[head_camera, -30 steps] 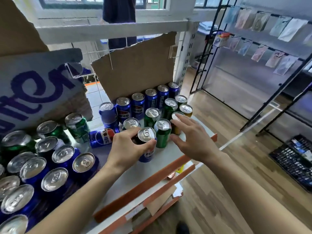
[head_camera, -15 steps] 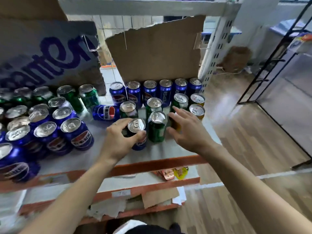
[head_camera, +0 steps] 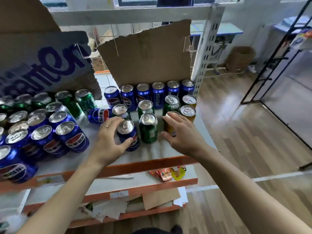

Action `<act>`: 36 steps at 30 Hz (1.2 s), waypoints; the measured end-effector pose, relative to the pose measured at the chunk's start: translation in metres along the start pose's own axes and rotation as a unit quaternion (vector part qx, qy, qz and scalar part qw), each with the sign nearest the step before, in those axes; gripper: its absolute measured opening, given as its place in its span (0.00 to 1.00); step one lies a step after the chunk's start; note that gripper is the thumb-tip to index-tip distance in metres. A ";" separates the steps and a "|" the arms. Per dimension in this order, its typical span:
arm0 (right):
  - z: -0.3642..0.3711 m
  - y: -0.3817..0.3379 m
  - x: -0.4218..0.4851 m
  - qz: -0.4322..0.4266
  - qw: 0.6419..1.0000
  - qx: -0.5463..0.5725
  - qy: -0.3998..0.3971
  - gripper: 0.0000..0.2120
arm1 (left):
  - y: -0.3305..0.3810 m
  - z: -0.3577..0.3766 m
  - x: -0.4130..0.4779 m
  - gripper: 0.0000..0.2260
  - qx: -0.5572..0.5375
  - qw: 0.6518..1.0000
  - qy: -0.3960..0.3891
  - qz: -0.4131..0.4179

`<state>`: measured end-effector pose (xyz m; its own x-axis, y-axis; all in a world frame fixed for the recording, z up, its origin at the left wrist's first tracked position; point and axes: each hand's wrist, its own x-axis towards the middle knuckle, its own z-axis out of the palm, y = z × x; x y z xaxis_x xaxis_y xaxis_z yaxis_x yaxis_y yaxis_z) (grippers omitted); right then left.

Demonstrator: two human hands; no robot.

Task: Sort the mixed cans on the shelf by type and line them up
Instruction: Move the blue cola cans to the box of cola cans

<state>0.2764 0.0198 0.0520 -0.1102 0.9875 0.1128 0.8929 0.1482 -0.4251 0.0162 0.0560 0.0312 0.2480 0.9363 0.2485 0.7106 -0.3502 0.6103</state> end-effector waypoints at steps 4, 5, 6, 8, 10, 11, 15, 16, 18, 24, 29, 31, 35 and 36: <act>-0.006 -0.004 -0.006 0.030 1.000 -0.005 -0.004 0.32 | 0.021 -0.001 0.007 0.25 0.058 0.995 0.008 0.080; -0.009 -0.005 -0.008 0.036 0.999 -0.006 -0.002 0.32 | 0.026 0.000 0.010 0.25 0.069 0.993 0.002 0.092; -0.010 -0.006 -0.010 0.042 0.999 -0.007 0.003 0.32 | 0.030 0.000 0.012 0.25 0.078 0.991 -0.008 0.107; -0.013 -0.006 -0.015 0.057 0.998 -0.010 0.018 0.30 | 0.032 0.002 0.018 0.26 0.087 0.987 -0.030 0.133; -0.013 -0.003 -0.023 0.075 0.997 -0.014 0.034 0.29 | 0.033 0.004 0.021 0.26 0.090 0.984 -0.044 0.150; -0.013 -0.001 -0.027 0.084 0.996 -0.015 0.040 0.29 | 0.033 0.005 0.022 0.26 0.091 0.983 -0.047 0.155; -0.019 0.003 -0.044 0.118 0.991 0.020 0.055 0.28 | 0.040 0.010 0.022 0.26 0.091 0.980 -0.067 0.161; -0.022 0.004 -0.048 0.123 0.990 0.031 0.066 0.27 | 0.043 0.011 0.022 0.26 0.091 0.979 -0.072 0.165; -0.028 0.008 -0.053 0.129 0.987 0.039 0.089 0.27 | 0.047 0.015 0.023 0.26 0.094 0.976 -0.081 0.176; -0.039 0.031 -0.048 0.148 0.985 0.041 0.083 0.28 | 0.063 0.031 0.038 0.27 0.101 0.972 -0.105 0.187; -0.038 0.055 -0.020 0.139 0.988 0.050 0.054 0.30 | 0.073 0.041 0.055 0.27 0.115 0.974 -0.089 0.172; -0.038 0.064 -0.007 0.126 0.989 0.070 0.046 0.30 | 0.078 0.045 0.066 0.27 0.121 0.977 -0.072 0.158; -0.039 0.089 0.016 0.112 0.990 0.078 0.026 0.34 | 0.093 0.056 0.089 0.29 0.123 0.986 -0.061 0.091; -0.039 0.096 0.022 0.112 0.990 0.078 0.021 0.35 | 0.096 0.060 0.094 0.29 0.128 0.987 -0.064 0.079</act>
<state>0.3761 0.0537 0.0485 0.1042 0.9939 0.0368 0.8140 -0.0640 -0.5774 0.1474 0.1123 0.0681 0.4376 0.8723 0.2182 0.7955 -0.4887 0.3584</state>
